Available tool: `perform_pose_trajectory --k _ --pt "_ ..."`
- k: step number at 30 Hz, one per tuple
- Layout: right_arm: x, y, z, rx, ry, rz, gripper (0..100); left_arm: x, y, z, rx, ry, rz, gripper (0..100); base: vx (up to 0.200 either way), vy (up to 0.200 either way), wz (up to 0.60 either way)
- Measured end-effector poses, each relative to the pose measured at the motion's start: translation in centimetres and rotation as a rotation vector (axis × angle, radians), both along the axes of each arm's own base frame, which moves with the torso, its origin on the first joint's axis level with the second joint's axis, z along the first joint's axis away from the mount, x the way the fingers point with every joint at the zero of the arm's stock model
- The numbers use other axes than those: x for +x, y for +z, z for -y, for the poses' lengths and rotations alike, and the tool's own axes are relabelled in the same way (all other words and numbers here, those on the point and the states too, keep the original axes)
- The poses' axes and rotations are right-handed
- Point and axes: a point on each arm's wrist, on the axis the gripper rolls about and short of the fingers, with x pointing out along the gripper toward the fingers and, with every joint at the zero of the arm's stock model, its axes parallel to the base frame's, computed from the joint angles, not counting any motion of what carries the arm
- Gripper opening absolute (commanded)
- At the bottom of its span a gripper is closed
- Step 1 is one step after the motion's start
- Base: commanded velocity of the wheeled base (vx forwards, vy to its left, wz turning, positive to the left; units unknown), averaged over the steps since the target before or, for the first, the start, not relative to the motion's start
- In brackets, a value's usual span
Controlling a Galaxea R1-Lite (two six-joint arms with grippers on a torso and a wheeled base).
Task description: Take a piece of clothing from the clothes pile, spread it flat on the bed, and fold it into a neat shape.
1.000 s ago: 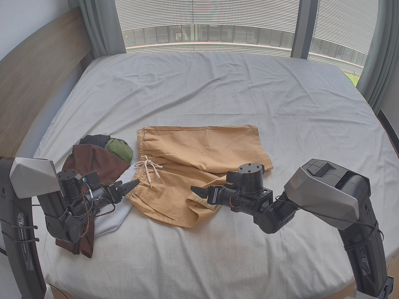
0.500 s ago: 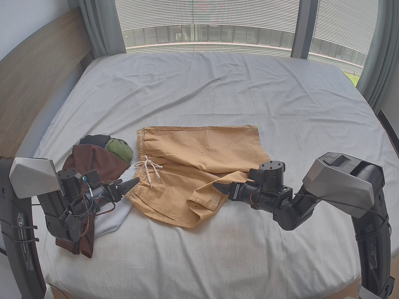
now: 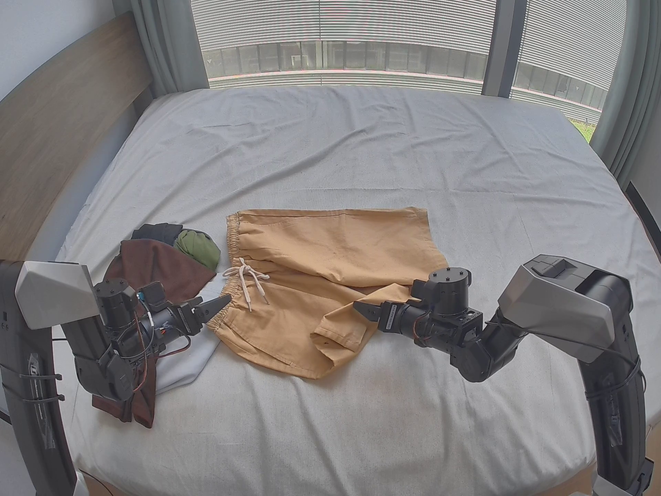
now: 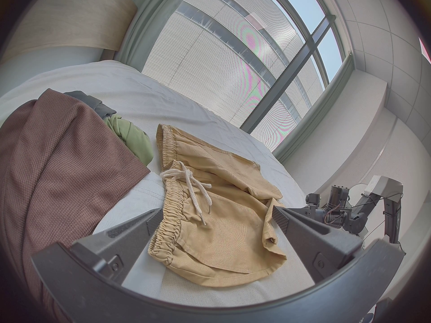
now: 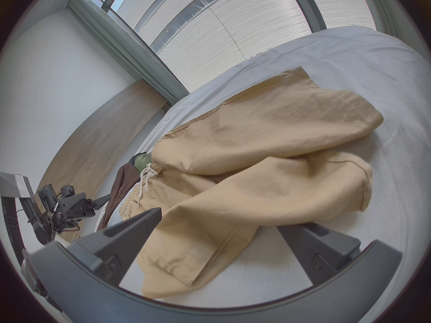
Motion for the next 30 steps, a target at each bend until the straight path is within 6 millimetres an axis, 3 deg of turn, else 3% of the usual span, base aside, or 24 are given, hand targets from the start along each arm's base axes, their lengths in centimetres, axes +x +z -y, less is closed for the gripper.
perform_pose_trajectory --k 30 --pt "-1.8 1.3 -0.7 -0.001 0.025 -0.020 100 0.0 0.1 0.0 0.000 0.000 0.003 100 0.000 0.000 0.00"
